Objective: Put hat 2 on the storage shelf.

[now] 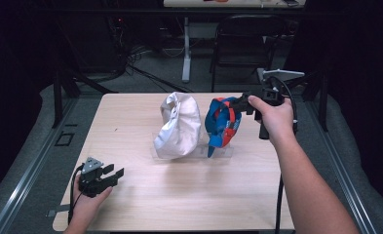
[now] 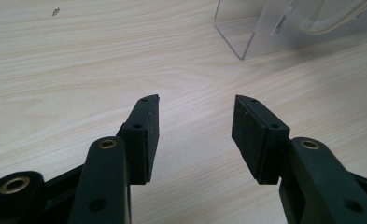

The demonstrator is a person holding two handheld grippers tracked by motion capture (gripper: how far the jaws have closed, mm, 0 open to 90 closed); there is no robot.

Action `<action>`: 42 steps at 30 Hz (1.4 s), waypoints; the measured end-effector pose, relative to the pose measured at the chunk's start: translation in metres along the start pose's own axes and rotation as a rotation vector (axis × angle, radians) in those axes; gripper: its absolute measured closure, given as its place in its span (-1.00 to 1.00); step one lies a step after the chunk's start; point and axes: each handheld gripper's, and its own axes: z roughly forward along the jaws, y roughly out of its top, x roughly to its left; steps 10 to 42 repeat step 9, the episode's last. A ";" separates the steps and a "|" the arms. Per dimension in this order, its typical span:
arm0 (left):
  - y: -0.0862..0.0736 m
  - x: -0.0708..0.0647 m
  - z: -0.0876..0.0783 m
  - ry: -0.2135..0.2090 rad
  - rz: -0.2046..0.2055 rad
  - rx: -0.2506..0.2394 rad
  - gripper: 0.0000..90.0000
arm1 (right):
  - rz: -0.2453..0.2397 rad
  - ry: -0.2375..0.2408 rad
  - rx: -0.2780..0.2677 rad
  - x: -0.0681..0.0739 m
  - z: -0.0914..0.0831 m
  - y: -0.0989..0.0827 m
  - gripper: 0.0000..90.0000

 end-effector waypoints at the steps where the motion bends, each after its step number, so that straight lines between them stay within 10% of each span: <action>1: 0.000 0.000 0.000 0.000 0.000 0.000 0.15 | 0.000 0.000 0.000 0.000 0.000 0.000 0.45; 9: 0.000 0.000 0.001 0.006 0.001 -0.001 0.13 | -0.180 -0.139 -0.041 -0.002 -0.014 -0.026 0.14; 42: 0.000 0.000 0.001 0.006 0.001 -0.001 0.13 | -0.180 -0.139 -0.041 -0.002 -0.014 -0.026 0.14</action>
